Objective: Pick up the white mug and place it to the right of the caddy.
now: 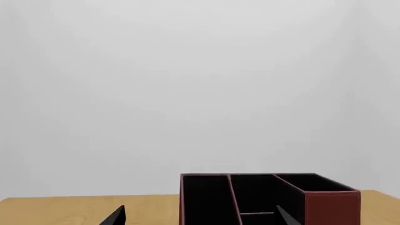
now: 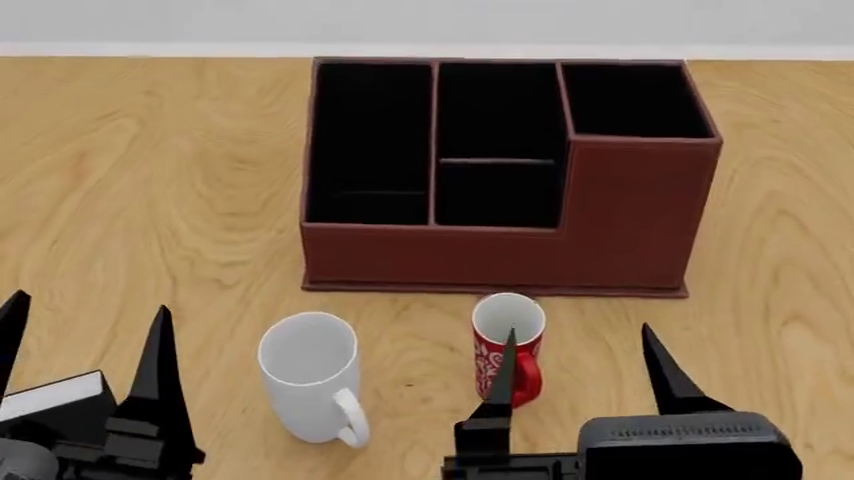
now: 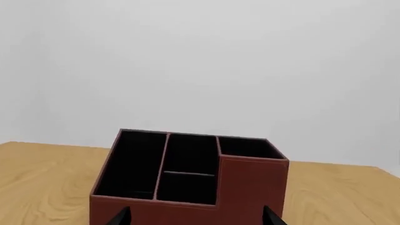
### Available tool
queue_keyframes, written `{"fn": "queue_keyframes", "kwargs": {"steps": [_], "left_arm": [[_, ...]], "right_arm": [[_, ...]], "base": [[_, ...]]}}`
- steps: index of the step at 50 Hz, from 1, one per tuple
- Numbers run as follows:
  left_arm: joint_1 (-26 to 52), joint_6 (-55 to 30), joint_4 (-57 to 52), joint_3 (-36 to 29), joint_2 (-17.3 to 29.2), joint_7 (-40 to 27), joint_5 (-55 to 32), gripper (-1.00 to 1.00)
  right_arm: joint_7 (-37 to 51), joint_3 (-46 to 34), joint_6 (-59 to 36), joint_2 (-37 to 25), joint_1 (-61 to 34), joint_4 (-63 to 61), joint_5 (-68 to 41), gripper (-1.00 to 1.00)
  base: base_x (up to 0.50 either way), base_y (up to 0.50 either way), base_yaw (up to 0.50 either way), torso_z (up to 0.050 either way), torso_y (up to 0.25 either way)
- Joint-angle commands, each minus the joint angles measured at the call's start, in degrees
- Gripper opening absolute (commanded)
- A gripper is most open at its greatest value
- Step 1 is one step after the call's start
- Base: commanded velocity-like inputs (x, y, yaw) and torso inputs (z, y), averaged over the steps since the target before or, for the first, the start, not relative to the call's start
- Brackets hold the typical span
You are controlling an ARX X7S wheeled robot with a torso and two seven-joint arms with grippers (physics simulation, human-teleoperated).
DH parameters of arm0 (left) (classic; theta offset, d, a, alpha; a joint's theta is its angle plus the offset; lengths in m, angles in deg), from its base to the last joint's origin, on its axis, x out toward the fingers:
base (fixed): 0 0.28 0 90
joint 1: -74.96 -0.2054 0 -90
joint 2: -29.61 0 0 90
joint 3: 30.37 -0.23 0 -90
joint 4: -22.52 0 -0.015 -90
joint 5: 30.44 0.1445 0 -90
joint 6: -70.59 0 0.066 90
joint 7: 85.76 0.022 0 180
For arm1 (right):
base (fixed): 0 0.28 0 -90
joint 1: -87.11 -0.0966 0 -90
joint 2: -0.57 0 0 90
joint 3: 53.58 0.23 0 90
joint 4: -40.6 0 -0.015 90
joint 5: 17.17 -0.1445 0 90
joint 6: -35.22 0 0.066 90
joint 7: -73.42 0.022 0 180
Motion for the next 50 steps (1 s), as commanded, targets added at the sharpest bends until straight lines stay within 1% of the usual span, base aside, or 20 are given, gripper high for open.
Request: {"fn": "queue_keyframes", "kwargs": {"steps": [1, 5, 7, 10, 13, 18, 23, 27, 32, 40, 50], "left_arm": [[0.4, -1.0, -2.9, -1.2, 0.9, -1.1, 0.4, 1.0], [0.5, -1.0, -2.7, -1.0, 0.9, -1.6, 0.1, 1.0], [1.0, -3.3, -3.3, -0.5, 0.9, -1.9, -1.7, 1.0], [1.1, -3.6, -3.5, 0.0, 0.7, -2.5, -2.4, 1.0], [1.0, -3.3, -3.5, -0.4, 1.0, -2.7, -1.8, 1.0], [0.9, -3.7, -4.5, -0.5, 1.3, -3.0, -2.4, 1.0], [1.0, -3.1, -4.1, -0.7, 1.5, -3.2, -2.4, 1.0], [1.0, -3.0, -4.1, -1.0, 1.7, -3.5, -2.0, 1.0], [1.1, -2.5, -3.9, -1.1, 1.9, -3.7, -2.2, 1.0], [1.0, -0.7, -3.2, -1.6, 2.1, -4.7, -0.4, 1.0], [1.4, -1.5, -3.5, -2.1, 2.2, -6.1, 0.2, 1.0]], "right_arm": [[0.8, 0.1, -1.1, -0.8, -1.0, 0.0, -0.8, 1.0], [0.7, -0.2, -0.9, -1.2, -0.7, -0.8, -1.1, 1.0], [0.8, -0.4, -1.3, -1.3, -1.0, -1.1, -1.1, 1.0], [1.1, -1.1, -2.2, -1.3, -1.5, -1.4, -0.8, 1.0], [0.8, -1.3, -1.2, -1.8, -0.9, -1.8, -0.9, 1.0], [1.2, -0.3, -0.3, -1.5, -0.6, -1.3, -2.2, 1.0], [1.4, -0.8, -1.1, -1.9, -0.8, -1.9, -2.1, 1.0], [2.8, -2.3, -0.3, -2.6, -0.6, -2.1, 0.9, 1.0], [2.4, -2.8, -2.0, -3.0, -1.0, -2.7, 0.4, 1.0], [2.6, -2.3, -1.1, -3.1, -0.8, -2.3, -0.6, 1.0], [2.8, -1.8, -0.2, -3.3, -0.6, -2.0, -1.7, 1.0]], "base": [[0.21, -0.02, 0.0, 0.05, 0.0], [-0.01, 0.0, 0.0, 0.05, 0.0], [0.0, 0.0, 0.0, 0.05, 0.0], [0.0, 0.0, 0.0, 0.0, 0.0], [0.0, -0.05, 0.0, 0.0, 0.0], [0.09, -0.42, 0.0, 0.0, 0.0], [0.0, 0.01, 0.0, 0.0, 0.0], [0.06, 0.0, 0.0, 0.0, 0.0], [0.5, 0.0, 0.0, 0.0, 0.0], [0.5, 0.0, 0.0, 0.0, 0.0], [0.5, 0.0, 0.0, 0.0, 0.0]]}}
